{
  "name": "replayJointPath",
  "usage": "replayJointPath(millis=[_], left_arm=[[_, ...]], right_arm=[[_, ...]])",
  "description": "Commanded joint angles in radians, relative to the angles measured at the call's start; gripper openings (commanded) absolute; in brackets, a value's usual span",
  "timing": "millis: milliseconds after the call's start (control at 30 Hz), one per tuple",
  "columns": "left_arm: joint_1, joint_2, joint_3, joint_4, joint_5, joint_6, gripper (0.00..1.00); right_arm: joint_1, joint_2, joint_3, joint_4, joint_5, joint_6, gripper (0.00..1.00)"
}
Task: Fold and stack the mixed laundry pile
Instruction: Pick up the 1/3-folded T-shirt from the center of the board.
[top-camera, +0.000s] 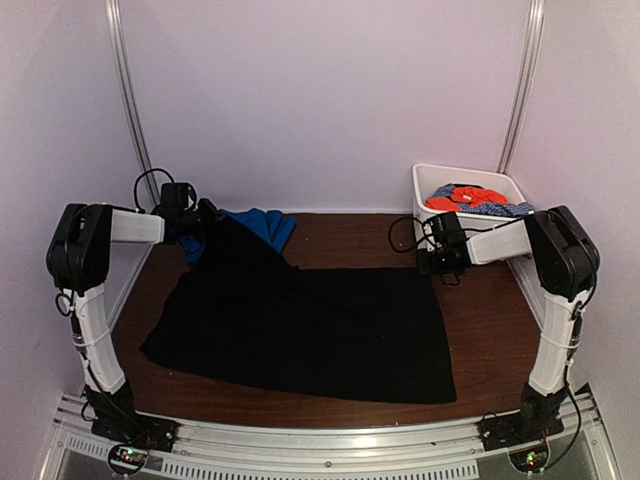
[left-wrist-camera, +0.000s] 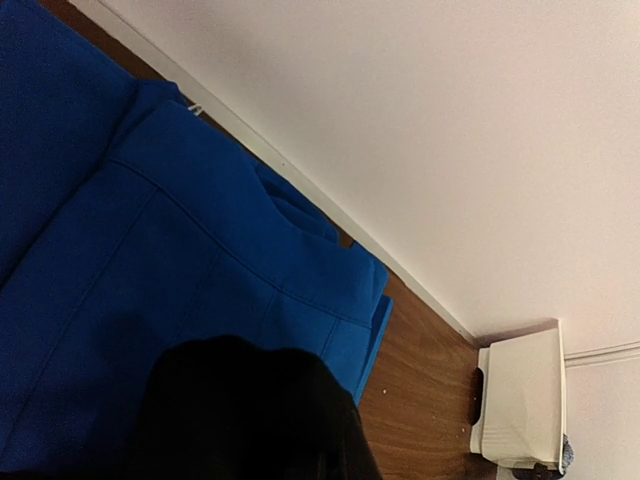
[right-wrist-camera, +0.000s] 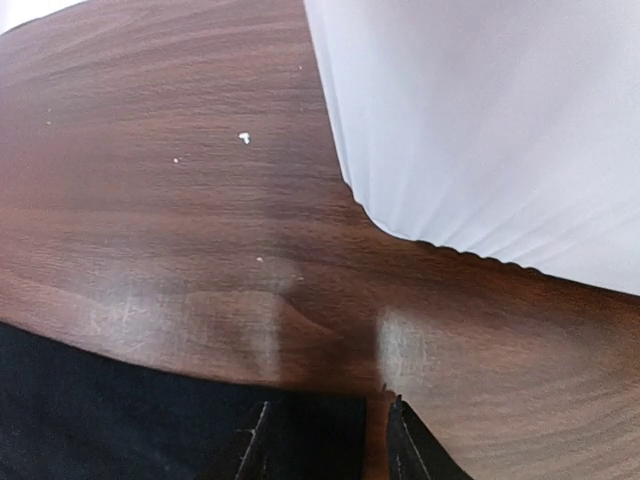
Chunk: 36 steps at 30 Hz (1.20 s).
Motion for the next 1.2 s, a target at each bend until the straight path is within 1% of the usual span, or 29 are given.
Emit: replayJointPath(millis=[0, 167, 233, 300, 333, 400, 433, 600, 733, 933, 1167], left_arm=[[0.011, 0.017, 0.029, 0.056, -0.011, 0.010, 0.00], [0.012, 0.024, 0.036, 0.055, -0.017, 0.003, 0.00], [0.012, 0.029, 0.040, 0.058, -0.013, 0.000, 0.00], [0.012, 0.033, 0.044, 0.061, -0.011, 0.000, 0.00], [0.012, 0.035, 0.047, 0.063, -0.009, 0.001, 0.00], [0.012, 0.035, 0.052, 0.070, 0.002, 0.004, 0.00], [0.012, 0.034, 0.055, 0.073, 0.006, 0.006, 0.00], [0.010, -0.004, 0.057, 0.089, 0.019, 0.039, 0.00], [0.010, -0.056, 0.047, 0.088, 0.000, 0.068, 0.00], [0.012, -0.075, 0.057, 0.087, -0.009, 0.073, 0.00], [0.016, -0.109, 0.025, 0.082, 0.028, 0.022, 0.00]], right_arm=[[-0.011, 0.055, 0.059, -0.041, -0.006, 0.012, 0.39], [-0.014, 0.084, 0.097, -0.092, -0.003, 0.016, 0.38], [-0.014, 0.086, 0.099, -0.096, -0.002, 0.019, 0.34], [-0.016, 0.092, 0.105, -0.099, 0.005, 0.020, 0.27], [-0.015, 0.093, 0.108, -0.099, 0.005, 0.021, 0.22], [-0.015, 0.086, 0.103, -0.095, 0.004, 0.021, 0.04], [-0.015, 0.075, 0.096, -0.089, 0.004, 0.023, 0.00], [-0.015, -0.045, 0.021, -0.015, 0.025, 0.032, 0.00], [-0.015, -0.127, -0.020, 0.036, 0.052, 0.029, 0.00], [-0.024, -0.158, -0.045, 0.074, 0.085, 0.029, 0.00], [-0.026, -0.201, -0.099, 0.090, 0.046, 0.038, 0.00]])
